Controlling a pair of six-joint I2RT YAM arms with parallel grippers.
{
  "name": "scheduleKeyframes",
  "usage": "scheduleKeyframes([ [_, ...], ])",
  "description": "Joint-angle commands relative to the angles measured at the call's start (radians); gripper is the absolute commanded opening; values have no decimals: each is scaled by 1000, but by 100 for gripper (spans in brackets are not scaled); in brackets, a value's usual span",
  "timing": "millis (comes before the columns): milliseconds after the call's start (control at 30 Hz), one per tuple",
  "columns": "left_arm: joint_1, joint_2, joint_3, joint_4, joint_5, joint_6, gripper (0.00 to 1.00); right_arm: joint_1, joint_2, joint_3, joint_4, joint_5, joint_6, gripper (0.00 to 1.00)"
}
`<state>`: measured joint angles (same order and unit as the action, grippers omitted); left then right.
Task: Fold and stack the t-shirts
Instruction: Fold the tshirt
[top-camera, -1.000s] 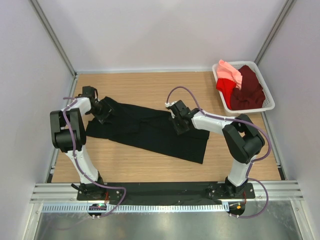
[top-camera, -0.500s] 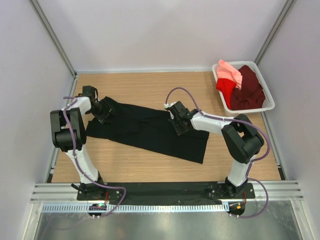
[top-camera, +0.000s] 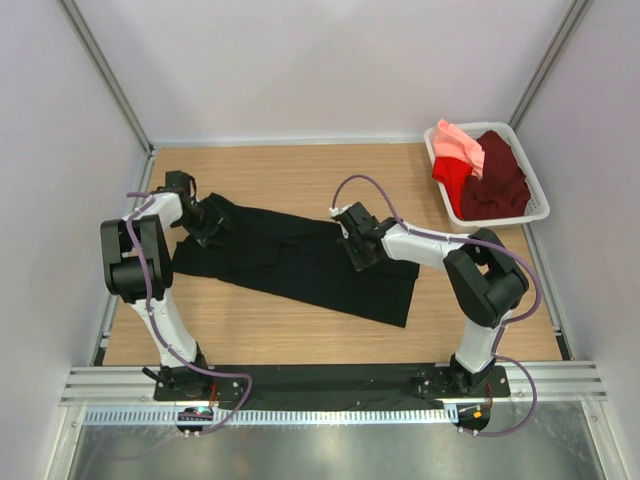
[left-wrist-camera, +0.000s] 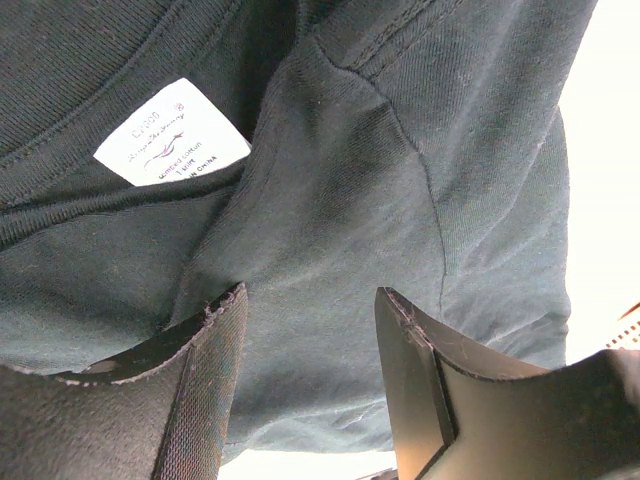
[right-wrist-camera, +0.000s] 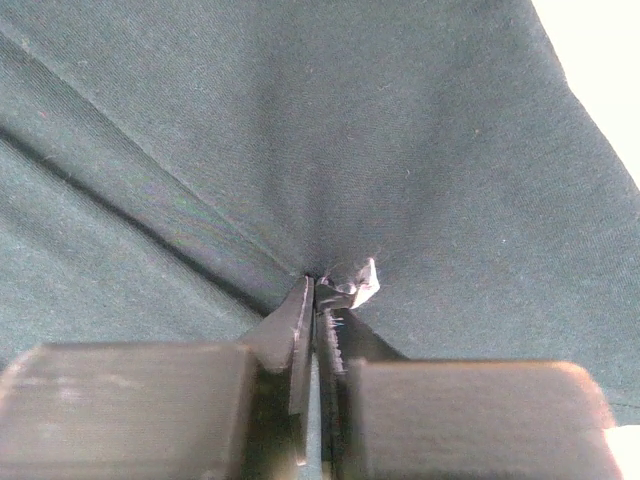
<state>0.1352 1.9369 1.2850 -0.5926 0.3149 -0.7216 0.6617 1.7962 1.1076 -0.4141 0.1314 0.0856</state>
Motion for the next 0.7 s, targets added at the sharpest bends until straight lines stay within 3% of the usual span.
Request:
scheduleKeyframes([
  [0,18,31,0,-9,-108,39,57,6,-35,8,-16,5,16,1],
  [667,21,22,-7,-23,-162,22,59,12,-70,-3,-83,-21,39,1],
])
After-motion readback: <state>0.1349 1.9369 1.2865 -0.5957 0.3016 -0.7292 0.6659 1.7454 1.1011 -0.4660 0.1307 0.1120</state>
